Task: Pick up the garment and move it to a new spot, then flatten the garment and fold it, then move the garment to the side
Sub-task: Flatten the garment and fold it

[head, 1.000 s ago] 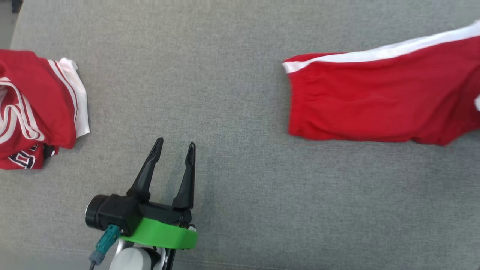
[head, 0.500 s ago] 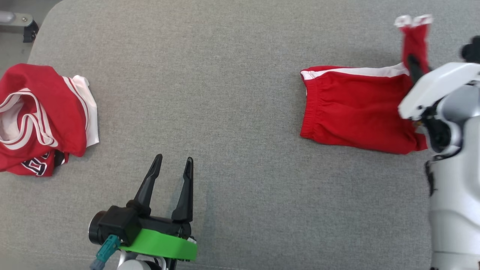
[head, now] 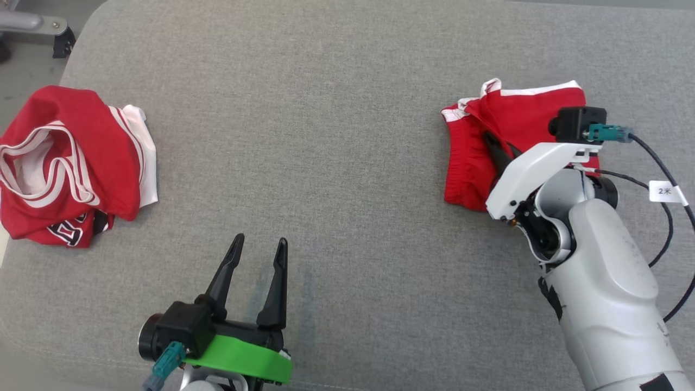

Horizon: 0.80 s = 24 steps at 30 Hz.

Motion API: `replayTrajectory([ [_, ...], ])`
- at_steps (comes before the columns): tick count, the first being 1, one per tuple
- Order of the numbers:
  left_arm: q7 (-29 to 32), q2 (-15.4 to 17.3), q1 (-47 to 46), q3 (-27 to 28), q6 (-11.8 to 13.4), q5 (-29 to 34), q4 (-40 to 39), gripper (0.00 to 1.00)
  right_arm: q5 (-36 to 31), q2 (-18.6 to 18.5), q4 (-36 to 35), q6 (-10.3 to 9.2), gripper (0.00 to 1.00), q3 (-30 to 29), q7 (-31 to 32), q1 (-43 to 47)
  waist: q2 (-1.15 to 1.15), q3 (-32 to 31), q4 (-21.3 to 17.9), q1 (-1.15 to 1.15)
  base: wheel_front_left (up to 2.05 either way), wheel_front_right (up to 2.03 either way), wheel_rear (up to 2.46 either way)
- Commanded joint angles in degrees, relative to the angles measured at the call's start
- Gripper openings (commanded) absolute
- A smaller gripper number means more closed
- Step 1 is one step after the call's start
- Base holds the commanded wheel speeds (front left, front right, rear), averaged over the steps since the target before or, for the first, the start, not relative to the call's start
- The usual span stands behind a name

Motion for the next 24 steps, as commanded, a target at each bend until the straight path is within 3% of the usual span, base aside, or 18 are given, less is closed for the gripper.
replayTrajectory([
  [1,-0.2,0.0,0.4,0.1,0.3,0.0,0.2,1.0,0.9,-0.1,1.1,-0.04,0.0,0.7,-1.3,-0.9,0.0,-0.2,0.0,0.0,0.0,0.0,0.0],
  [9,-0.2,0.0,1.1,-0.5,0.2,0.7,1.5,1.0,7.0,-0.1,7.9,-0.03,0.0,6.0,-7.1,-3.3,0.0,-1.2,-0.6,0.0,0.0,0.0,0.0],
  [13,-0.2,0.0,0.9,-0.5,0.1,0.9,1.7,1.0,12.8,-0.1,9.2,-0.02,0.44,9.3,-10.6,-4.4,0.0,-1.4,-0.9,0.0,0.0,0.0,0.0],
  [14,-0.2,0.0,1.0,-0.4,0.1,1.0,1.7,1.0,15.0,0.0,9.5,-0.02,1.0,10.7,-11.6,-4.4,0.0,-1.5,-1.0,0.0,0.0,0.0,0.0],
  [20,-0.2,0.0,2.4,0.1,0.2,1.5,2.3,1.0,23.1,-0.1,9.3,-0.02,1.0,16.1,-18.1,-3.4,0.0,-3.5,-2.1,0.0,0.0,0.0,0.0],
  [24,-0.2,0.0,3.7,1.1,0.6,1.9,2.2,1.0,19.8,-0.1,7.6,-0.02,1.0,17.3,-23.6,-1.3,0.0,-5.8,-3.2,0.0,0.0,0.0,0.0],
])
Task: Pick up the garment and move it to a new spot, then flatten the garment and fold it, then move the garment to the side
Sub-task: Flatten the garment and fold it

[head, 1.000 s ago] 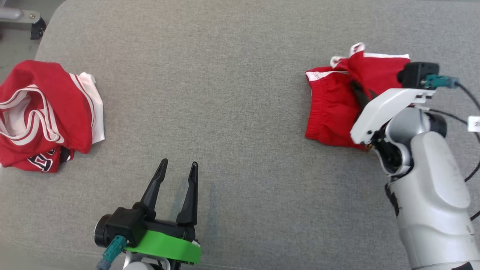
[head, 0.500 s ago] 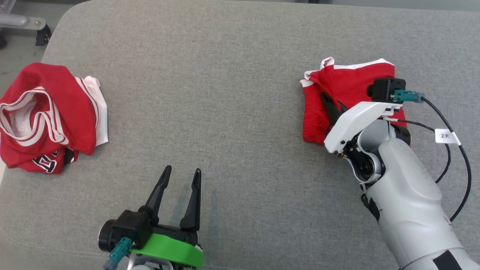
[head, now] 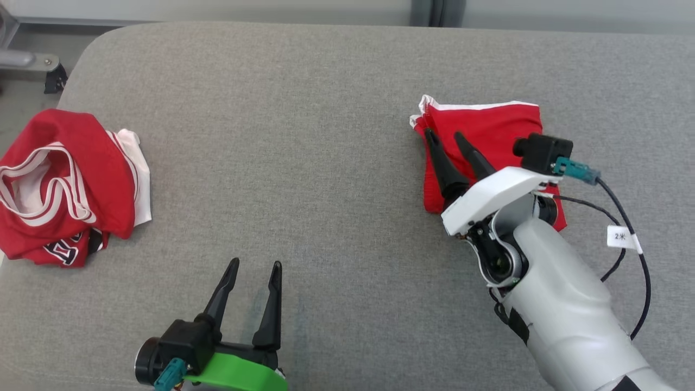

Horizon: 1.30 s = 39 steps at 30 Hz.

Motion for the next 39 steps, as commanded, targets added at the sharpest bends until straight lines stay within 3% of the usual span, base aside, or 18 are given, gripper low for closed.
replayTrajectory([
  [1,-0.2,0.1,1.2,0.5,0.3,0.9,-0.1,1.0,-3.9,-0.2,-0.5,0.02,1.0,-0.3,-2.1,1.4,0.0,-2.1,-1.3,0.0,0.0,0.0,0.0],
  [8,-0.2,0.1,4.5,3.4,0.7,1.7,-1.1,1.0,-20.2,-3.3,-8.2,0.02,1.0,-7.1,-7.0,10.9,0.0,-6.5,-3.1,0.0,0.0,0.0,0.0],
  [12,-0.2,0.1,6.3,4.7,0.9,2.2,-1.9,1.0,-27.7,-5.3,-14.0,0.0,1.0,-13.6,-7.7,18.1,0.0,-8.5,-3.7,0.0,0.0,0.0,0.0],
  [17,-0.2,0.1,8.2,6.3,1.0,3.3,-3.2,1.0,-36.3,-5.1,-22.5,-0.01,1.0,-22.4,-7.7,27.6,0.0,-10.8,-3.9,0.0,0.0,0.0,0.0],
  [26,-0.2,0.1,10.2,7.8,0.6,5.1,-3.8,1.0,-41.3,-4.3,-26.1,-0.01,1.0,-25.7,-7.7,38.9,0.0,-13.2,-3.4,0.0,0.0,0.0,0.0],
  [33,-0.2,0.1,10.5,8.6,0.4,5.3,-3.4,1.0,-39.5,-3.4,-25.7,-0.02,1.0,-26.4,-7.7,38.6,0.0,-12.8,-3.1,0.0,0.0,0.0,0.0],
  [34,-0.2,0.1,10.2,8.6,0.3,5.3,-3.3,1.0,-39.0,-3.2,-25.2,-0.02,0.49,-26.4,-7.7,37.6,0.0,-12.4,-2.9,0.0,0.0,0.0,0.0],
  [35,-0.2,0.1,9.9,8.6,0.1,5.4,-3.3,1.0,-38.7,-3.1,-24.5,-0.02,0.04,-26.3,-7.7,36.7,0.0,-12.0,-2.8,0.0,0.0,0.0,0.0],
  [39,-0.2,0.1,7.0,8.7,-0.7,5.5,-3.4,1.0,-39.6,-4.0,-21.0,-0.02,0.0,-24.3,-7.7,29.4,0.0,-7.8,-2.2,0.0,0.0,0.0,0.0],
])
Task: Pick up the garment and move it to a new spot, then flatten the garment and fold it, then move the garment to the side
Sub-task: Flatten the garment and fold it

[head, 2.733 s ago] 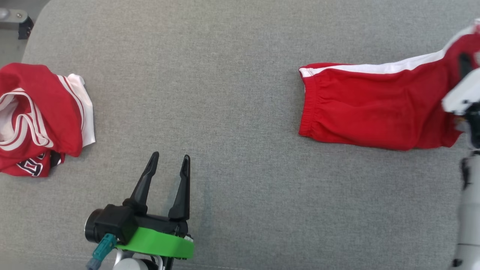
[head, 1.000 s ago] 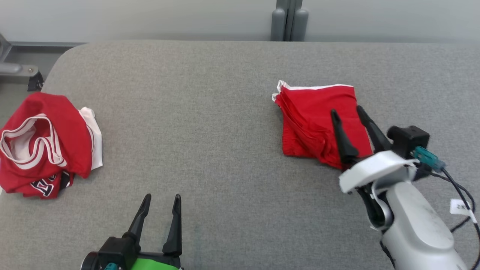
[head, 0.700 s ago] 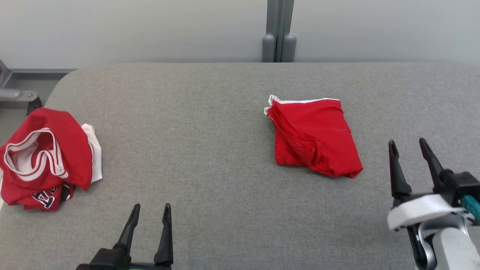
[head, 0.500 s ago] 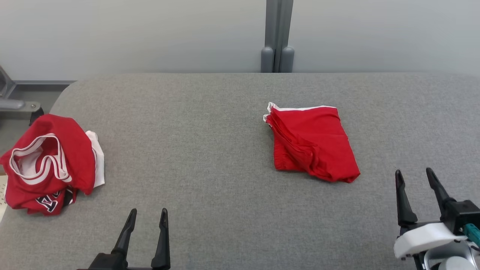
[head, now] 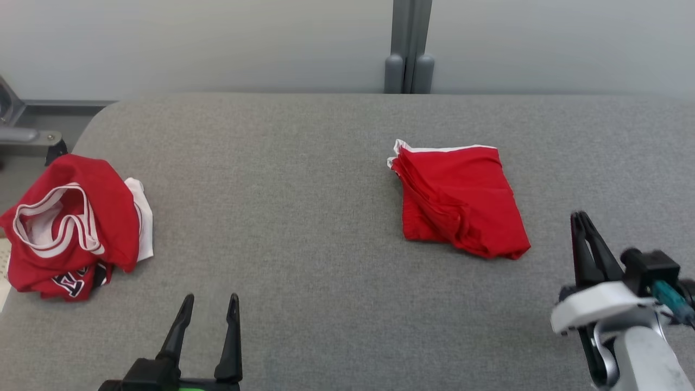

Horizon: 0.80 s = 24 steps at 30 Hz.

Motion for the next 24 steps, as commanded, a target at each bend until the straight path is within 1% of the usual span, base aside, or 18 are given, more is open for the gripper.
replayTrajectory([
  [1,-0.2,0.1,-2.4,0.1,-0.4,0.2,-0.1,1.0,-1.1,-0.5,1.8,-0.06,0.0,1.0,-0.1,-3.4,0.0,4.4,0.8,0.0,0.0,0.0,0.0],
  [7,-0.2,0.1,-6.7,-1.2,-1.4,-1.2,0.9,1.0,-6.1,-1.2,14.9,-0.06,0.0,4.8,-0.1,-15.7,0.0,10.0,3.5,0.0,0.0,0.0,0.0],
  [9,-0.2,0.1,-7.6,-1.5,-1.5,-1.9,1.0,1.0,-7.2,-1.0,19.0,-0.06,0.0,5.1,-0.1,-18.5,0.0,11.0,4.3,0.0,0.0,0.0,0.0],
  [12,-0.2,0.1,-8.1,-2.0,-1.4,-2.6,1.4,1.0,-8.3,-0.3,22.8,-0.06,0.0,6.3,-0.1,-20.9,0.0,11.5,5.2,0.0,0.0,0.0,0.0],
  [17,-0.2,0.1,-7.9,-2.4,-0.7,-3.2,1.9,1.0,-6.9,1.0,23.6,-0.07,0.0,9.0,-0.1,-20.6,0.0,10.5,5.9,0.0,0.0,0.0,0.0],
  [24,-0.2,0.1,-7.3,-1.9,-0.4,-2.9,1.8,1.0,-3.9,2.2,22.0,-0.06,0.0,16.1,-0.1,-17.5,0.0,8.9,6.0,0.0,0.0,0.0,0.0],
])
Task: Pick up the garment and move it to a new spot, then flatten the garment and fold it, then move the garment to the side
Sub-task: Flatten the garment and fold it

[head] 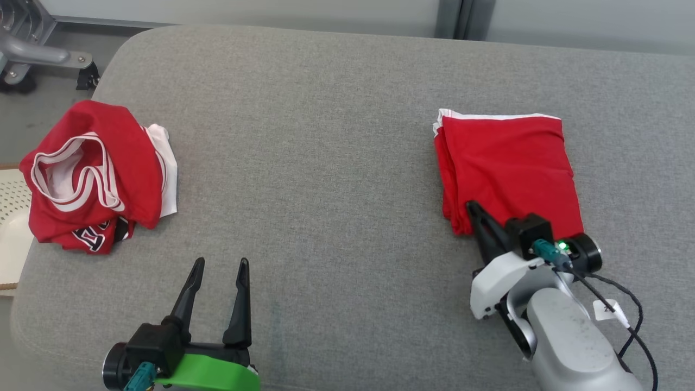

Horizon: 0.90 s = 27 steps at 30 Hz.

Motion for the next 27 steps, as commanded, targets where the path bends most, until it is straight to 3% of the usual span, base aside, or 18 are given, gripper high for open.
replayTrajectory([
  [1,-0.2,0.1,0.3,0.4,0.2,0.2,-0.1,1.0,0.7,0.1,0.5,-0.06,0.0,1.6,-0.1,0.8,0.0,-0.5,-0.2,0.0,0.0,0.0,0.0],
  [8,-0.2,0.1,1.3,0.7,0.1,0.6,0.7,1.0,3.6,0.8,2.8,-0.07,0.0,6.3,-0.2,-0.1,0.0,-2.5,-1.2,0.0,0.0,0.0,0.0],
  [15,-0.2,0.1,2.9,2.0,0.0,2.0,1.2,1.0,6.5,1.1,-5.5,-0.06,0.0,3.6,-0.2,4.7,0.0,-6.9,-2.6,0.0,0.0,0.0,0.0],
  [17,-0.2,0.1,4.0,2.6,-0.2,2.4,1.5,1.0,6.3,0.9,-9.7,-0.06,0.39,1.0,-0.1,7.7,0.0,-8.5,-3.3,0.0,0.0,0.0,0.0],
  [18,-0.2,0.1,4.4,2.7,-0.2,2.6,1.6,1.0,6.0,0.8,-11.5,-0.07,0.49,0.0,-0.2,9.0,0.0,-9.2,-3.5,0.0,0.0,0.0,0.0],
  [19,-0.2,0.1,4.8,2.8,-0.3,2.8,1.7,1.0,5.9,0.8,-13.3,-0.06,0.79,-1.2,-0.2,10.4,0.0,-9.7,-3.8,0.0,0.0,0.0,0.0],
  [20,-0.2,0.1,5.4,3.0,-0.4,3.0,1.9,1.0,6.0,0.6,-15.8,-0.06,1.0,-3.1,-0.1,12.5,0.0,-10.6,-4.1,0.0,0.0,0.0,0.0],
  [27,-0.2,0.1,7.1,3.8,-1.2,4.5,3.2,1.0,6.6,-1.3,-22.5,-0.06,1.0,-10.5,-0.1,21.1,0.0,-13.1,-5.3,0.0,0.0,0.0,0.0],
])
